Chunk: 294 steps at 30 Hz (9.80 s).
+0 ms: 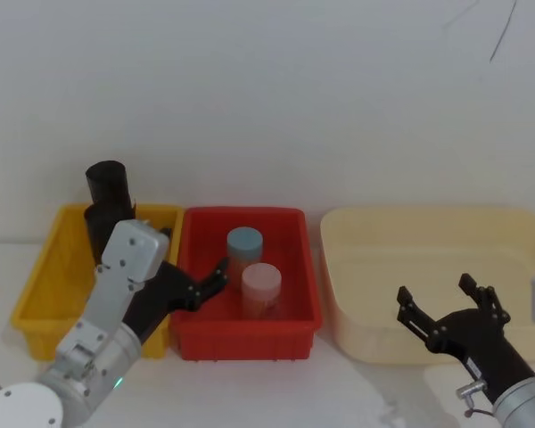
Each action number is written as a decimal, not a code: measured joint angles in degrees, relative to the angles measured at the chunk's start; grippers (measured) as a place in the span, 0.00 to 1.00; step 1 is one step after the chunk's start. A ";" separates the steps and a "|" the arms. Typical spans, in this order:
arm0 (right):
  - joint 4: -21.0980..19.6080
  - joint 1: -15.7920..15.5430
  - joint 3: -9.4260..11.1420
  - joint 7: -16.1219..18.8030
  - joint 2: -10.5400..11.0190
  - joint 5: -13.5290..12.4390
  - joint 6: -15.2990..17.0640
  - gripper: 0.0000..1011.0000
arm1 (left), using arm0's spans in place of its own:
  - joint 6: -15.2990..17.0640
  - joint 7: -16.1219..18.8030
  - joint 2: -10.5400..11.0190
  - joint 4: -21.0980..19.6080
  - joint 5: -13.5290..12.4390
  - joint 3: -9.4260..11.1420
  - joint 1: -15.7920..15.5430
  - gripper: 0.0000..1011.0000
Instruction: Pick up the garbage bag with the one hand and transfer it to the other hand.
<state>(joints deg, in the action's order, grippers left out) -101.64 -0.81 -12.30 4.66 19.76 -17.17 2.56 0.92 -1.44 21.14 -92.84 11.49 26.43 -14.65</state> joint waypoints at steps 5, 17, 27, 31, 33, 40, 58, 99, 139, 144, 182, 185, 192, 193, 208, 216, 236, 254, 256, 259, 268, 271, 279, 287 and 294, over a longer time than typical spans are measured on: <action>-1.08 0.60 1.01 1.21 0.24 -1.69 1.46 0.99 | 1.19 -1.43 -0.84 -0.53 0.42 0.34 -1.85 0.99; -3.54 6.24 0.59 2.95 -2.69 -7.19 8.02 0.99 | 7.95 -3.52 0.78 -8.09 3.97 -4.06 -3.27 0.99; -1.17 14.93 -4.61 3.56 -6.92 -9.29 14.60 0.99 | 14.30 -4.94 5.03 -15.42 9.96 -14.06 1.41 0.99; 0.63 17.98 -6.58 3.63 -8.09 -9.34 16.58 0.99 | 16.35 -6.06 6.63 -16.96 13.21 -19.15 4.18 0.99; 1.72 19.57 -7.66 3.66 -8.62 -9.32 17.51 0.99 | 16.91 -6.46 7.04 -17.12 14.23 -20.72 5.00 0.99; 4.43 22.73 -9.71 3.80 -9.52 -8.80 19.74 0.99 | 17.96 -8.46 7.90 -15.57 18.26 -24.78 6.62 0.99; 8.34 25.75 -11.09 4.48 -10.14 -8.03 22.52 0.99 | 17.41 -15.17 8.61 -6.45 22.39 -23.56 3.09 0.99; 12.14 27.28 -12.40 6.28 -9.61 -8.47 25.59 0.99 | 14.38 -28.38 9.60 12.62 18.90 -9.54 -12.66 0.99; 16.66 28.78 -16.05 10.47 -7.22 -5.05 25.69 0.99 | 12.84 -29.82 8.55 17.12 16.16 -4.05 -17.85 0.99; 17.90 29.56 -16.76 10.96 -7.31 -4.25 25.43 0.99 | 12.82 -29.81 8.54 17.19 16.11 -3.97 -17.92 0.99; 27.68 33.89 -19.46 13.08 -9.28 0.58 23.42 0.99 | 12.76 -29.80 8.53 17.29 16.04 -3.83 -18.05 0.99; 27.90 33.93 -19.39 13.27 -9.26 0.69 23.39 0.99 | 12.76 -29.80 8.53 17.29 16.04 -3.84 -18.05 0.99; 28.27 33.98 -19.27 13.52 -9.25 0.86 23.35 0.88 | 12.76 -29.80 8.53 17.29 16.03 -3.84 -18.05 0.90; 28.32 33.99 -19.26 13.56 -9.24 0.88 23.36 0.83 | 12.76 -29.80 8.53 17.29 16.04 -3.84 -18.05 0.86; 28.64 34.07 -19.17 13.81 -9.24 1.00 23.35 0.64 | 12.76 -29.80 8.53 17.29 16.04 -3.83 -18.05 0.52; 28.67 34.07 -19.10 13.91 -9.25 1.06 23.36 0.64 | 12.77 -29.80 8.54 17.28 16.03 -3.84 -18.04 0.52; 20.28 32.97 -14.48 12.98 -7.50 0.66 20.25 0.64 | 10.39 -28.90 7.40 14.63 14.84 -3.07 -21.57 0.52; 11.13 30.39 -6.83 6.66 -3.39 3.10 19.24 0.64 | 3.51 -36.58 -0.87 23.01 16.03 0.58 -34.50 0.52; 10.54 30.07 -6.10 6.10 -3.03 3.35 19.37 0.64 | 2.53 -37.59 -1.91 24.56 16.22 1.01 -35.71 0.52; 9.74 29.37 -4.93 4.89 -2.31 3.94 19.77 0.64 | 0.77 -39.44 -4.17 28.06 16.55 1.85 -38.22 0.52; 8.70 26.82 -1.19 1.66 0.13 5.67 21.67 0.64 | -7.45 -47.01 -14.02 46.90 18.36 4.09 -48.10 0.52; 9.12 26.10 -0.26 0.87 0.89 6.25 22.49 0.64 | -10.94 -49.93 -17.59 54.91 19.63 4.84 -51.85 0.52; 12.07 25.16 1.42 -0.01 2.29 7.14 24.31 0.64 | -16.92 -55.05 -23.64 68.65 21.76 6.18 -58.30 0.52; 14.87 24.84 2.58 -0.34 3.08 7.60 25.30 0.82 | -19.85 -57.52 -26.60 75.31 22.82 6.79 -61.42 0.52; 15.71 24.62 3.03 -0.39 3.34 7.78 25.61 0.99 | -21.22 -58.67 -27.99 78.53 23.32 7.09 -62.94 0.52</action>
<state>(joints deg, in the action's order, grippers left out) -85.94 23.82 -9.27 4.26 23.10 -9.39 28.17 -20.30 -60.10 -6.85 -14.31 34.80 33.52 -77.60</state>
